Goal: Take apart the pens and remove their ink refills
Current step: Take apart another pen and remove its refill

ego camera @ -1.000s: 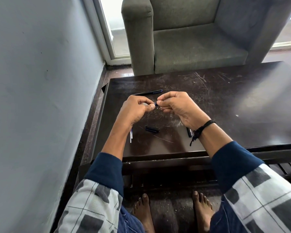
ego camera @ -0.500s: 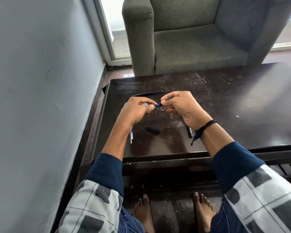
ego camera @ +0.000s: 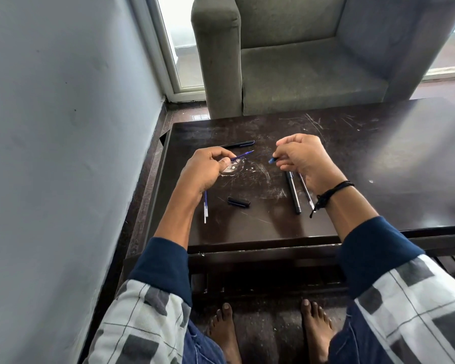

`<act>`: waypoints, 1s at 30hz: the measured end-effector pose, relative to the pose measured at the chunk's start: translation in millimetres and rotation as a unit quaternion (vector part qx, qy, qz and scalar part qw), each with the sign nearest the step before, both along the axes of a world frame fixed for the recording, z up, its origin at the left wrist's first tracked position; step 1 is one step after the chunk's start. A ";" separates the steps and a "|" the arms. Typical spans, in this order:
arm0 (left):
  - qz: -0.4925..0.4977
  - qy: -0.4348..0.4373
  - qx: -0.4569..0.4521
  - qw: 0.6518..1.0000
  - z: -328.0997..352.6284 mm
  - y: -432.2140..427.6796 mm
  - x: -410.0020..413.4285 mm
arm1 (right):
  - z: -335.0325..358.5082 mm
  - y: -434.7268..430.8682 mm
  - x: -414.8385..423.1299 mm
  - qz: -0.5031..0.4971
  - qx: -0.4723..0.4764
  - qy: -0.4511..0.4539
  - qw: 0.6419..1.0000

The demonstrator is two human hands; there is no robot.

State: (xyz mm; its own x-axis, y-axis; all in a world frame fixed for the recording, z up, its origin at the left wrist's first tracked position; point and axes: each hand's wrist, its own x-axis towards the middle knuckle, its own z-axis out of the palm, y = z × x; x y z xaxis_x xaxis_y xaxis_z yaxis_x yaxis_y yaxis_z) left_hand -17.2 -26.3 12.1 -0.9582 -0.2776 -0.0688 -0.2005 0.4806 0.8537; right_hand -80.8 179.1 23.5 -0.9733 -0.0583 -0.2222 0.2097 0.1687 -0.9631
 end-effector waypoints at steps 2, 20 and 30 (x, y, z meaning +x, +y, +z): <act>0.002 0.001 0.004 1.000 -0.2 0.1 -0.1 | -7.0 -1.5 -0.8 0.035 0.088 0.011 0.995; -0.005 0.005 0.019 1.000 -1.3 3.3 1.2 | -24.5 -26.4 18.3 0.147 0.365 0.059 0.917; -0.027 0.000 0.040 0.999 4.2 14.6 3.6 | -14.2 -32.4 20.7 0.071 -0.089 -0.098 0.989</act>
State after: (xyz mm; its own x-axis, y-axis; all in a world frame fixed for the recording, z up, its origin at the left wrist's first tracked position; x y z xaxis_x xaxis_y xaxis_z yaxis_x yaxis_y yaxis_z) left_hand -13.6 -11.7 16.3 -0.9715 -0.2195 -0.0896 -0.1771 0.4208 0.8897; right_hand -60.0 146.6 9.3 -0.8919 -0.2463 -0.3792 0.3814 0.0406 -0.9235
